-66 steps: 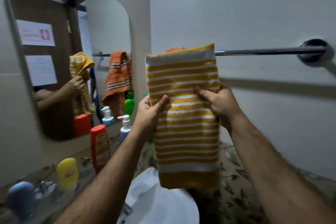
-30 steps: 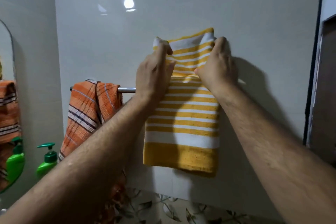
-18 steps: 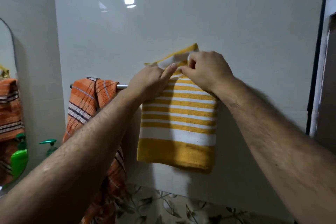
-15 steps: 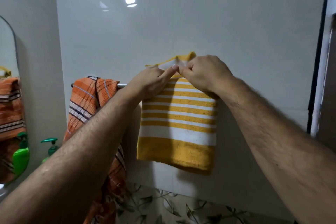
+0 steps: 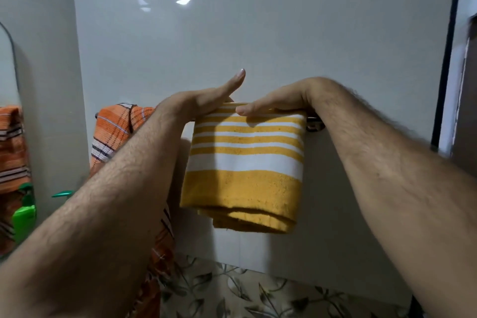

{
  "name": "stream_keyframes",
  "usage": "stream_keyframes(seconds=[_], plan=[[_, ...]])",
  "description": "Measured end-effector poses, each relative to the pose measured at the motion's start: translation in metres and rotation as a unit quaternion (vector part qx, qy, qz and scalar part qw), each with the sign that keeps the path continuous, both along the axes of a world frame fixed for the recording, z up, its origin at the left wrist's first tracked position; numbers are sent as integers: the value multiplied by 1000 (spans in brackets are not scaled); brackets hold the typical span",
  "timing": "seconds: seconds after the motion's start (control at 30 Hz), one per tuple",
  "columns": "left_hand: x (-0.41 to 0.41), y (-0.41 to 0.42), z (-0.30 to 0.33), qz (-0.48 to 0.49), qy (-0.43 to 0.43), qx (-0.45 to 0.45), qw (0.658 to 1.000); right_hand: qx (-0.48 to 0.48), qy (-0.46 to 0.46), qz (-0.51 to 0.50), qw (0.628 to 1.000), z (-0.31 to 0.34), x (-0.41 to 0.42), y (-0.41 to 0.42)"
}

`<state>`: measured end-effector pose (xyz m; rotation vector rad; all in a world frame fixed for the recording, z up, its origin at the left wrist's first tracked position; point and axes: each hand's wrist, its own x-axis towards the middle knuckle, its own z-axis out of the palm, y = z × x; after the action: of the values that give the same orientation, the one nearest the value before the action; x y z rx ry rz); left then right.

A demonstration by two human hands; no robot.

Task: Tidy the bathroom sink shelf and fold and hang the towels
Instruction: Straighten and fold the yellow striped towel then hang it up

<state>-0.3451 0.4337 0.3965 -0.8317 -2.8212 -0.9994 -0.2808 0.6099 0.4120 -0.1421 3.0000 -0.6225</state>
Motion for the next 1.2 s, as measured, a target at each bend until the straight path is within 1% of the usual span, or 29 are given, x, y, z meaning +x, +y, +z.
stream_keyframes(seconds=[0.1,0.17,0.2,0.27,0.33,0.4,0.43,0.47,0.5,0.57,0.6,0.63,0.67,0.7,0.73,0.77,0.8,0.83,0.87,0.9,0.93,0.97,1.03,1.1,1.2], plan=[[-5,-5,3,-22,-36,2,999,-17,-26,33,999,2,-4,5],[-10,-7,2,-18,-28,7,999,-18,-15,48,999,0,-6,5],[-11,-8,0,-11,-4,12,1000,-7,12,49,999,-1,-8,5],[-13,-9,-6,-10,62,25,998,36,110,41,992,-6,-10,4],[-11,-9,-13,-17,115,35,993,58,221,21,973,-10,-8,4],[-9,-8,-21,-5,179,55,982,57,320,6,946,-16,-2,5],[-9,-7,-28,16,224,79,971,66,371,0,926,-21,1,6],[-10,-8,-36,45,279,119,952,78,423,-5,903,-27,4,7],[-10,-9,-46,81,336,174,922,81,476,-11,876,-35,4,8],[-7,-13,-73,172,424,302,836,56,587,-17,808,-59,4,11],[-3,-13,-86,211,434,359,799,41,645,-29,763,-73,6,11],[0,-11,-97,231,411,406,783,26,696,-50,716,-88,7,10],[5,-7,-106,234,359,437,791,7,728,-76,682,-104,9,8],[6,-3,-113,223,298,449,812,-20,743,-100,662,-119,11,5],[8,3,-118,198,241,450,837,-55,743,-125,655,-133,13,1],[7,6,-121,166,192,447,858,-103,729,-150,660,-144,13,-2],[7,7,-121,126,147,450,872,-165,696,-170,678,-152,12,-3],[6,7,-119,86,106,456,880,-243,644,-171,705,-156,9,-3],[4,6,-118,53,78,459,884,-333,569,-154,736,-155,7,-1],[2,5,-116,32,67,456,887,-421,482,-117,759,-151,5,1],[-1,3,-115,20,66,447,892,-487,403,-70,771,-148,3,4],[0,2,-113,15,67,439,896,-526,347,-29,776,-144,1,8],[1,2,-114,22,87,414,906,-543,287,9,789,-136,3,11],[2,6,-115,43,125,382,915,-526,296,-5,798,-131,8,16],[4,16,-119,35,145,370,917,-531,327,-29,782,-127,16,26]])
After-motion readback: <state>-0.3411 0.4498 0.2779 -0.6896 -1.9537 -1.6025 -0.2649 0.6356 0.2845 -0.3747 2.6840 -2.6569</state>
